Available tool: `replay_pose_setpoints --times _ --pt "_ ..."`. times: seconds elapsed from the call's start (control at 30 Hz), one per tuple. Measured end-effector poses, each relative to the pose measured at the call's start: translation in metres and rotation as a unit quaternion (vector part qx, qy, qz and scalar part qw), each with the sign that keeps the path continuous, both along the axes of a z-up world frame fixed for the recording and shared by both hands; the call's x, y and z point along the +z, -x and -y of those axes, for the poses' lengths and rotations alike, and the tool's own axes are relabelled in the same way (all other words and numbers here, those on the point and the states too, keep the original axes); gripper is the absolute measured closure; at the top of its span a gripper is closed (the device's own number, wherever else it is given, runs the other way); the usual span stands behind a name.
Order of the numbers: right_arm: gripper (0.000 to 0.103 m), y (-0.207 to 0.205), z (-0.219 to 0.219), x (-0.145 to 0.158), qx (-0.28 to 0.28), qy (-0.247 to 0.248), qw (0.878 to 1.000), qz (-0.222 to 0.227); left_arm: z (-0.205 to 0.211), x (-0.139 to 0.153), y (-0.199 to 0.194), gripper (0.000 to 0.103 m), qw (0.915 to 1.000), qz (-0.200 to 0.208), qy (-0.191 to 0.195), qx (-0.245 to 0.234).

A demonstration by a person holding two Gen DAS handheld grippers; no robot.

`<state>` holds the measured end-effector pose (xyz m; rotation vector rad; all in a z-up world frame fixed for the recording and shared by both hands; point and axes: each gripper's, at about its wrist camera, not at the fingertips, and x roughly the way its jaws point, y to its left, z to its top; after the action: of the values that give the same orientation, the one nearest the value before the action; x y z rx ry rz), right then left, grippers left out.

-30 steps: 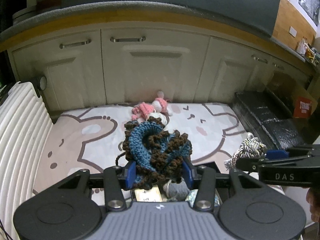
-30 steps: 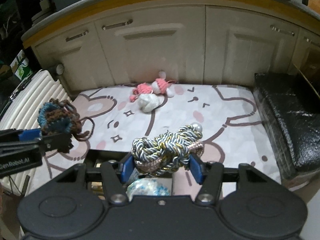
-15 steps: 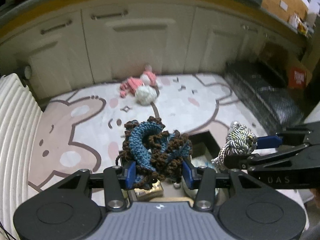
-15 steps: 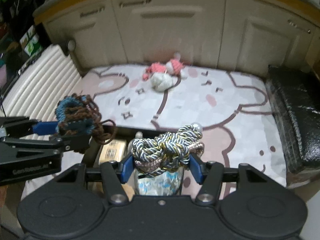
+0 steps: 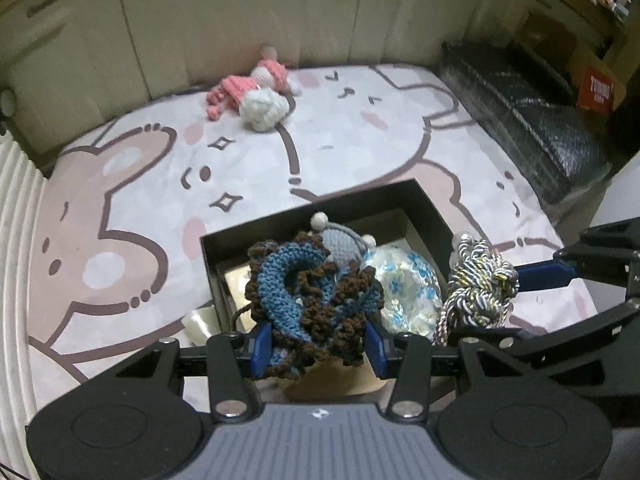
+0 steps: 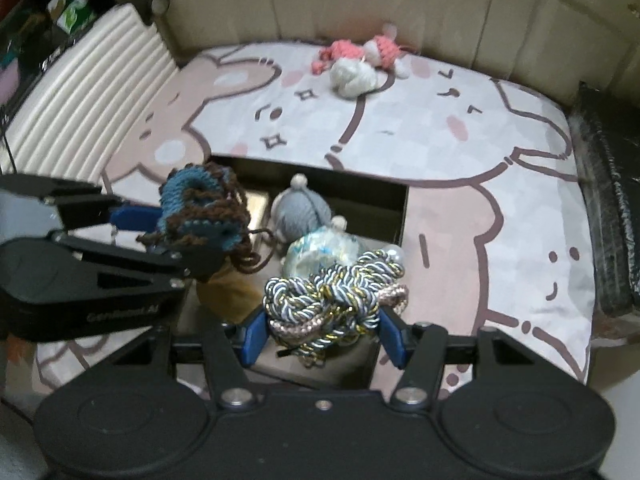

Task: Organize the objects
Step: 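Carry the crocheted piece and rope knot over the black box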

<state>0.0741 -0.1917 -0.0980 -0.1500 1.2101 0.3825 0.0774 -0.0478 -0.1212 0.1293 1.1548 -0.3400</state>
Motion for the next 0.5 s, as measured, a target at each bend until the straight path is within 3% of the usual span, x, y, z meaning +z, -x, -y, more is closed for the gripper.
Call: replay_pose_setpoints --times 0.27,0.5 --pt "0.044 0.001 -0.008 -0.011 0.026 0.019 0.999 -0.017 0.012 -0.017 -0.009 0.055 0.9991 -0.021 -0.027 -0.025" --pt "0.044 -0.002 -0.007 -0.015 0.028 0.016 0.999 -0.028 0.009 -0.023 -0.018 0.055 0.9990 -0.039 -0.016 -0.013"
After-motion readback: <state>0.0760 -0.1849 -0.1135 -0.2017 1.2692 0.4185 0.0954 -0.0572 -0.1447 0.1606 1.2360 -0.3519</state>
